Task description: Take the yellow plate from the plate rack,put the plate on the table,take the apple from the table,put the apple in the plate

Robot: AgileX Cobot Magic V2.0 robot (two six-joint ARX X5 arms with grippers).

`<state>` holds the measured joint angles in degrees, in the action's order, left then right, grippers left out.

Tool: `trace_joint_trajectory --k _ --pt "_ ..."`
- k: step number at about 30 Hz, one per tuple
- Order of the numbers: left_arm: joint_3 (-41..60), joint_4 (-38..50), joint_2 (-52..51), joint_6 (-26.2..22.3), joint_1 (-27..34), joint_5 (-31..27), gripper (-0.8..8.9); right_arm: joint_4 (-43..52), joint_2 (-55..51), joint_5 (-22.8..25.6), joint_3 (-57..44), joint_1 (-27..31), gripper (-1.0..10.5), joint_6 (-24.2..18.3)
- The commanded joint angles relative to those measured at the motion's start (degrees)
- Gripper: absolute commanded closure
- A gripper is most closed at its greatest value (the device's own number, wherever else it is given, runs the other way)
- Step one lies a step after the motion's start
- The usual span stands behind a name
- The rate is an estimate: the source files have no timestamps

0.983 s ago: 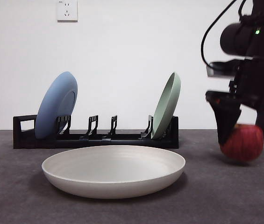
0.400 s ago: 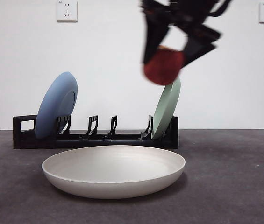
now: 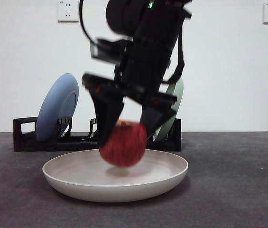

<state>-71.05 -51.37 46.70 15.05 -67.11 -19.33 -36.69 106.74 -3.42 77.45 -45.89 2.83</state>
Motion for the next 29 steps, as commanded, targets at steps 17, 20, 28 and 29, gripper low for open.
trace_joint_trajectory --k 17,20,28,29 --pt "0.07 -0.87 -0.22 -0.11 0.15 -0.15 5.61 -2.05 2.23 -0.09 -0.37 -0.68 3.9 1.73" --pt "0.07 -0.96 -0.22 -0.11 0.15 -0.15 5.61 -2.03 2.23 -0.07 -0.37 -0.68 3.8 1.75" --pt "0.07 -1.79 -0.22 -0.11 0.15 -0.15 5.61 -2.45 0.98 -0.04 -0.17 -0.68 3.7 1.86" --pt "0.07 -1.81 -0.22 -0.11 0.15 -0.15 5.61 -2.75 0.24 -0.04 -0.13 -0.68 3.7 2.05"
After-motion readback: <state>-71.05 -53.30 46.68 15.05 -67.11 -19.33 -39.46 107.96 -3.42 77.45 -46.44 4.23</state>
